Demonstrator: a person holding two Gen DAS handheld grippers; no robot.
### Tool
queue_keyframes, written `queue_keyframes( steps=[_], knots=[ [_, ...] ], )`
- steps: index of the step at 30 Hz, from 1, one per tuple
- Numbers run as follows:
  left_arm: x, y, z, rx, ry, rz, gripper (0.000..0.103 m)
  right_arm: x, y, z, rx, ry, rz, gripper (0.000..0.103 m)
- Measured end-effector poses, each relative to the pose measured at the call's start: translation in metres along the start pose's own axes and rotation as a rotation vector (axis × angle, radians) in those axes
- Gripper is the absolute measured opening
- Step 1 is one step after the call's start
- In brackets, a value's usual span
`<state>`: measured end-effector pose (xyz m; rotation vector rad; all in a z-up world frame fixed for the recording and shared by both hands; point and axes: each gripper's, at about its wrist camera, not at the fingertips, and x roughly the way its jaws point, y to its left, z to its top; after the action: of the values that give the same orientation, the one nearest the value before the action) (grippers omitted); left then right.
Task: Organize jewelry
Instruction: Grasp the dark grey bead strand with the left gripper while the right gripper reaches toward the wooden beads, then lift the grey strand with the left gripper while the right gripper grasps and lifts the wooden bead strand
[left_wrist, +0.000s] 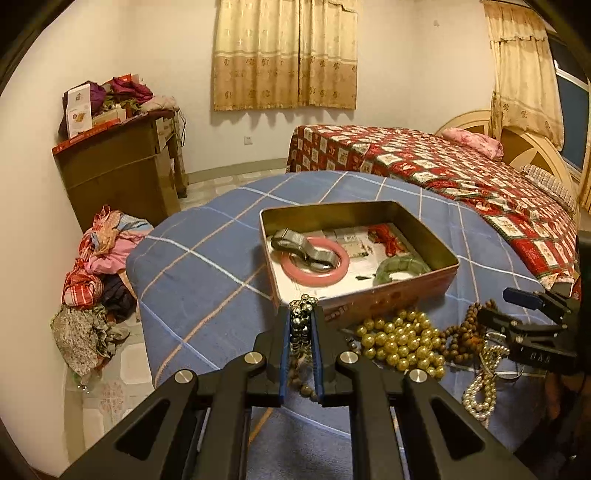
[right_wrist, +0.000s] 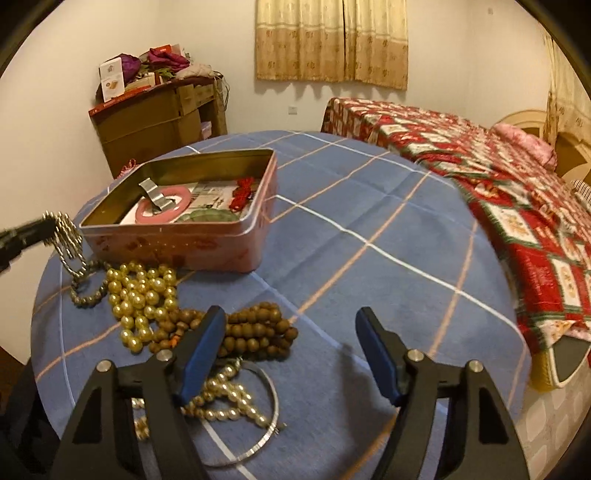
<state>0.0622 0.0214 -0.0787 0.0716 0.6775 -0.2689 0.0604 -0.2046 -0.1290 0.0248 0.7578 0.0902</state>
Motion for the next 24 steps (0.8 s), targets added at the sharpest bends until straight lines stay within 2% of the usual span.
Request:
queue_keyframes(
  steps=[7, 11, 18, 19, 20, 22, 24],
  knots=[
    [0.004, 0.001, -0.004, 0.004, 0.012, -0.002, 0.009, 0.004, -0.001, 0.001, 0.040, 0.016, 0.035, 0.072],
    [0.004, -0.001, -0.005, 0.013, 0.013, -0.006, 0.009, 0.007, 0.002, 0.006, 0.046, 0.024, 0.050, 0.067],
    [0.006, 0.001, -0.005, 0.002, 0.019, -0.003, 0.009, 0.005, 0.004, 0.000, 0.049, 0.048, 0.072, 0.067],
    [0.005, 0.000, -0.005, 0.003, 0.019, -0.003, 0.009, 0.006, 0.006, -0.001, 0.044, 0.048, 0.078, 0.064],
    [0.005, 0.000, -0.005, 0.004, 0.017, -0.004, 0.009, 0.007, 0.008, -0.002, 0.043, 0.045, 0.094, 0.052],
    [0.004, 0.000, -0.004, 0.002, 0.014, -0.003, 0.010, 0.006, 0.011, -0.001, 0.047, 0.041, 0.150, 0.038],
    [0.004, 0.001, -0.003, -0.002, 0.013, -0.003, 0.010, 0.002, 0.017, 0.000, 0.013, 0.023, 0.132, 0.031]
  ],
)
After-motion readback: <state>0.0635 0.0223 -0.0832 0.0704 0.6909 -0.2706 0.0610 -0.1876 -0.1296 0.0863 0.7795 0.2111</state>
